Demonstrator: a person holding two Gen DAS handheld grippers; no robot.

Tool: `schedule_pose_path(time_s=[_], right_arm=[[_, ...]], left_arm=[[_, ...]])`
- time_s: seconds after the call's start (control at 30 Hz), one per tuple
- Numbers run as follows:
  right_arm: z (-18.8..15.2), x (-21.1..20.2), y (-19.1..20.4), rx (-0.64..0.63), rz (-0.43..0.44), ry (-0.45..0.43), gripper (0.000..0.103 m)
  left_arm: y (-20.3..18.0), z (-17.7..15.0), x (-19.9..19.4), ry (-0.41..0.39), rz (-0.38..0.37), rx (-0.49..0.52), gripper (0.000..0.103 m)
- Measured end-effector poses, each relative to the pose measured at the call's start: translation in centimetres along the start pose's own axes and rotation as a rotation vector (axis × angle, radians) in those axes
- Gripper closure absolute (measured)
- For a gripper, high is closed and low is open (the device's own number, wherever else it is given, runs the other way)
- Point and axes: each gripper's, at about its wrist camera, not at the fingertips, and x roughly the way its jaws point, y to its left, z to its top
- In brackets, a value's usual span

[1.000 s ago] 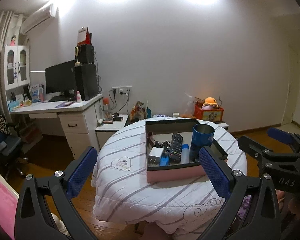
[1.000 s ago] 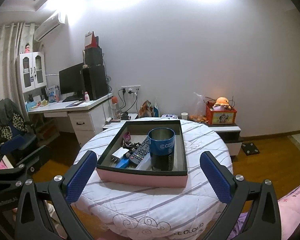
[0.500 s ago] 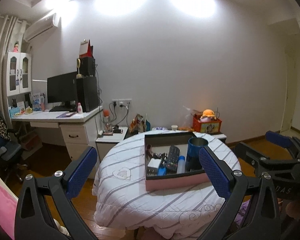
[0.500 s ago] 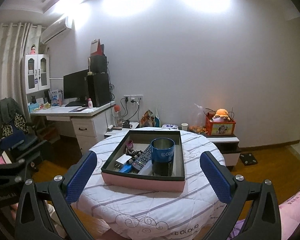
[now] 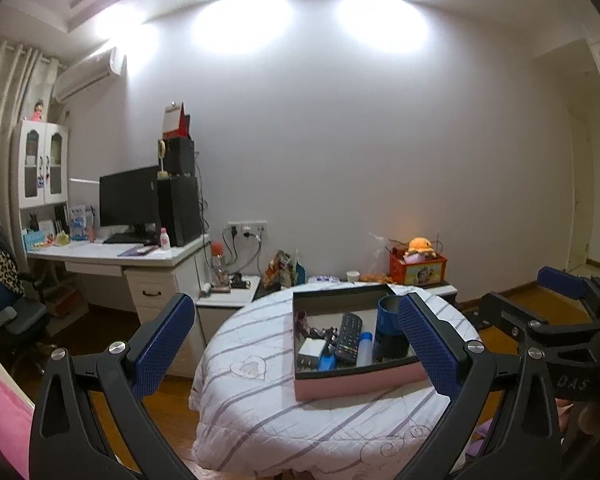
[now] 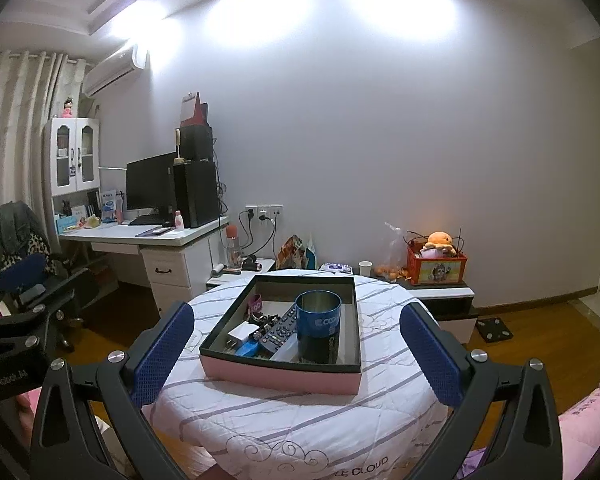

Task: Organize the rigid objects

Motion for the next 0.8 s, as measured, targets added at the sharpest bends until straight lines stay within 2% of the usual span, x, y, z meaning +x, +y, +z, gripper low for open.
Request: schedule_pose_path(time_s=[0.1,0.43,0.8], right_arm=[[0.0,-0.2,0.0,-0.006,-0.002,-0.009,0.000],[-0.1,-0.8,-0.3,0.003,-0.009,-0.024,0.000],[0.1,-1.4,-0.5,0.000,-0.024,-0.036,0.000]], left_arm=[[-0.2,0.1,-0.5,-0.040,0.015,0.008,0.000],[-0.9,-0.4,0.1,-0.021,-0.032,0.020,0.000],[-0.8,-0.7,0.0,-0.038,-0.062,-0.004,0.000]])
